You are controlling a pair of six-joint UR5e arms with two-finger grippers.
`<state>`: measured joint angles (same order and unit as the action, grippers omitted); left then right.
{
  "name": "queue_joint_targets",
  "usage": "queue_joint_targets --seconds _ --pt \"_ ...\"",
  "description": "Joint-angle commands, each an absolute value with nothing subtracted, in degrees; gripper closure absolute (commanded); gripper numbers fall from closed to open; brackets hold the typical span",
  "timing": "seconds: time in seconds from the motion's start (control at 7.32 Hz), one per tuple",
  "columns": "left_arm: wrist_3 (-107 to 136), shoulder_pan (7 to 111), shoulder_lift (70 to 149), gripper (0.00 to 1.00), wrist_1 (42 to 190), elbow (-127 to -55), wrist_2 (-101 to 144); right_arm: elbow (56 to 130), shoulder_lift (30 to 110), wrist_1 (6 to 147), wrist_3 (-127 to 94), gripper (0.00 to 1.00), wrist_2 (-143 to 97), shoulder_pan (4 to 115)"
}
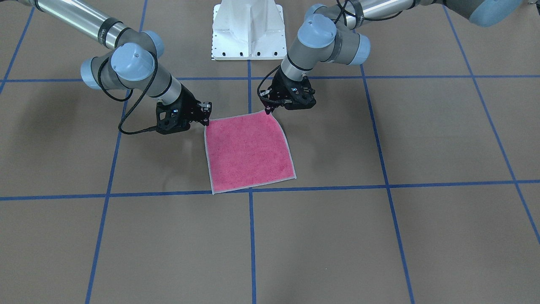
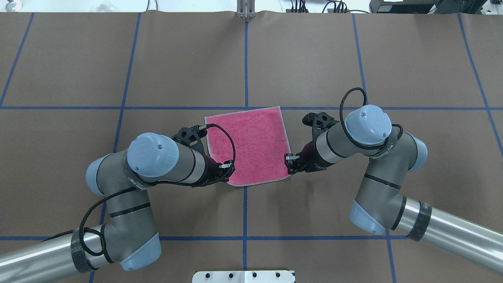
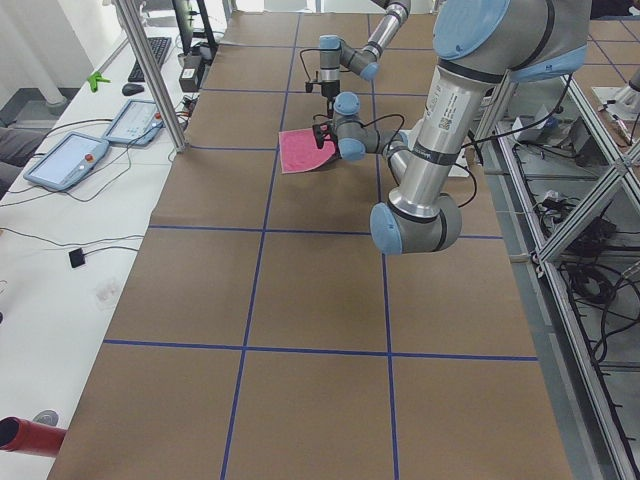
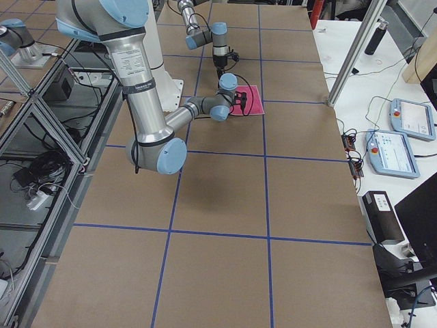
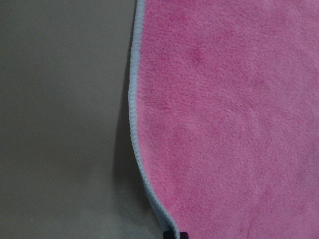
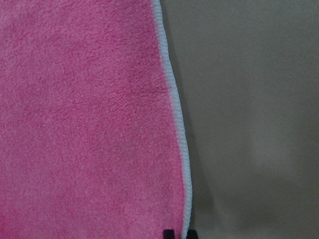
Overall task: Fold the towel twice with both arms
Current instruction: 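Grasp the towel's other near corner with the right gripper, then lift both near corners and fold them over toward the far edge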
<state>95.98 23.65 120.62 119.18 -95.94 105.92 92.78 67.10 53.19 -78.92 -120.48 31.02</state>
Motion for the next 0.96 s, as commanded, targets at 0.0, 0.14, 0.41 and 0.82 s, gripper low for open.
queue_joint_targets --seconds 0.0,0.14,0.41,0.82 --pt "95.98 25.13 120.15 1.0 119.09 -98.77 106.26 96.13 67.06 52.91 -82.6 1.0 -120.67 31.11" --pt "95.98 26.35 119.89 1.0 118.48 -100.44 107.3 97.2 66.97 52.91 -82.7 1.0 -120.76 31.72" --pt "95.89 29.69 119.79 1.0 118.48 -100.2 109.69 97.21 65.92 53.17 -85.49 1.0 -120.67 34.7" --pt "95.89 31.37 120.06 1.0 118.65 -98.62 109.51 93.44 63.21 53.26 -89.65 1.0 -120.32 37.08"
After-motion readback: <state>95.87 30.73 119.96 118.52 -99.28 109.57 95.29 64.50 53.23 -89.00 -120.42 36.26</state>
